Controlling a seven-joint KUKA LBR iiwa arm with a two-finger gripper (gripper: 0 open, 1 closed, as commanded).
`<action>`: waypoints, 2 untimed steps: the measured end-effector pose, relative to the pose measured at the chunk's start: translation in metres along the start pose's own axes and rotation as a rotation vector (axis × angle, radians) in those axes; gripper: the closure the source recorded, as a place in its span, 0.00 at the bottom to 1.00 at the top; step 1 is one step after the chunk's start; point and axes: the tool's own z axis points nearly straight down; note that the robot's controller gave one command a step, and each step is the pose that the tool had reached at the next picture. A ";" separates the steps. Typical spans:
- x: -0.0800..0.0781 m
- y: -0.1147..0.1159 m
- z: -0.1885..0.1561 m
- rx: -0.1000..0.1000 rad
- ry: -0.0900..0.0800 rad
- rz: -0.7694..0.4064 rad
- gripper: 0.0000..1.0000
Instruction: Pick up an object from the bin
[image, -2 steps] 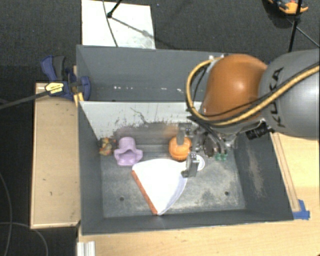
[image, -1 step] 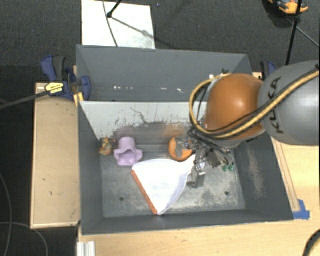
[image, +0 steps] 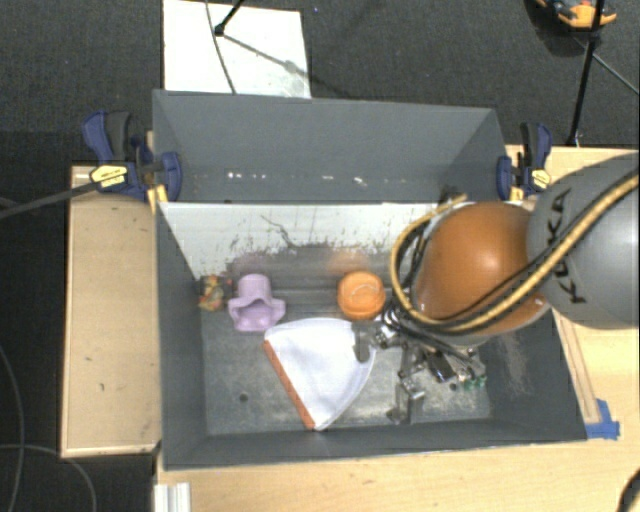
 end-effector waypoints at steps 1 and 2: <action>-0.037 -0.024 0.030 0.003 -0.008 -0.099 0.00; -0.042 -0.023 0.067 0.003 -0.005 -0.301 0.00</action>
Offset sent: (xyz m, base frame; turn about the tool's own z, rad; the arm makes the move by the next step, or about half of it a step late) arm 0.0453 -0.0035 -0.0863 -0.3942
